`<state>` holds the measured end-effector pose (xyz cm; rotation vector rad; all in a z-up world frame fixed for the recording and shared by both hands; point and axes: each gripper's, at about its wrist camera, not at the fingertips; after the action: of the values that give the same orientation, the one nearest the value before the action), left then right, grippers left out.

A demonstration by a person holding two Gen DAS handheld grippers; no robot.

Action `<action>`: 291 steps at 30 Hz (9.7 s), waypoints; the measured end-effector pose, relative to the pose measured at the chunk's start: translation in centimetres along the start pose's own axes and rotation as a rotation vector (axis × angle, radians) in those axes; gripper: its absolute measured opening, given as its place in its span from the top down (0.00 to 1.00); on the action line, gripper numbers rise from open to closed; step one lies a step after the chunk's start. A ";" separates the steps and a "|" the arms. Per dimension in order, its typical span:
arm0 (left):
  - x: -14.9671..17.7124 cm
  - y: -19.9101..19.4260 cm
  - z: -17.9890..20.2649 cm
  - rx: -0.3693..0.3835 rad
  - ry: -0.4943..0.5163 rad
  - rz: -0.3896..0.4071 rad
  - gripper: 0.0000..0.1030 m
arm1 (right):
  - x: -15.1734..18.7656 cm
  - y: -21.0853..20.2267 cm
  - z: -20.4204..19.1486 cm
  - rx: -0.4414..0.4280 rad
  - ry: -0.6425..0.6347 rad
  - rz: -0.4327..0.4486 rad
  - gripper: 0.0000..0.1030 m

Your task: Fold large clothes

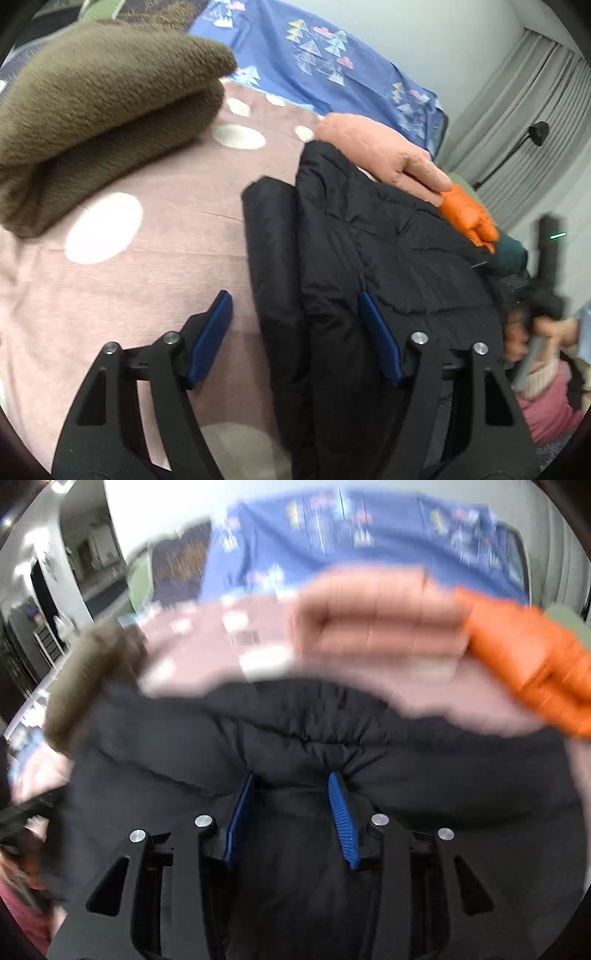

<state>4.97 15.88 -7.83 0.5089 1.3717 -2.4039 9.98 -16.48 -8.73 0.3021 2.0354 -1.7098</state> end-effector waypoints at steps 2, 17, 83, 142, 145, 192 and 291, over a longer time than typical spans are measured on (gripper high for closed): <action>0.1 1.0 -0.2 0.044 0.008 -0.029 0.39 | 0.5 1.0 -0.5 0.040 -0.037 0.037 0.58; -1.6 -4.3 6.0 0.241 0.240 0.049 0.84 | 1.1 1.2 0.6 -0.034 -0.008 0.054 0.57; -0.4 11.9 42.4 0.208 0.659 -0.346 0.78 | 20.1 -19.2 17.3 -0.361 0.405 0.227 0.66; -0.7 20.2 36.7 0.116 0.690 -0.243 0.64 | 20.6 -14.4 16.4 0.011 0.463 0.136 0.81; -0.6 19.3 36.8 0.107 0.700 -0.231 0.64 | 20.5 -14.2 16.6 0.010 0.456 0.133 0.81; -5.7 20.3 38.0 -0.175 0.786 -0.099 0.38 | 4.6 -9.3 20.4 0.181 0.272 0.034 0.67; 1.8 18.1 34.6 0.022 0.696 -0.135 0.37 | 20.3 -15.3 21.9 -0.234 0.616 0.036 0.10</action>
<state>6.48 -23.13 -5.92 1.3945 1.6737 -2.4500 -10.09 -43.38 -7.74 0.8656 2.6079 -1.4461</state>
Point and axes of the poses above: each gripper's, at about its wrist camera, not at the fingertips, and y roughly the way its jaws point, z to its right, x to its underside, and after that the axes turned 10 degrees about -z, right-handed
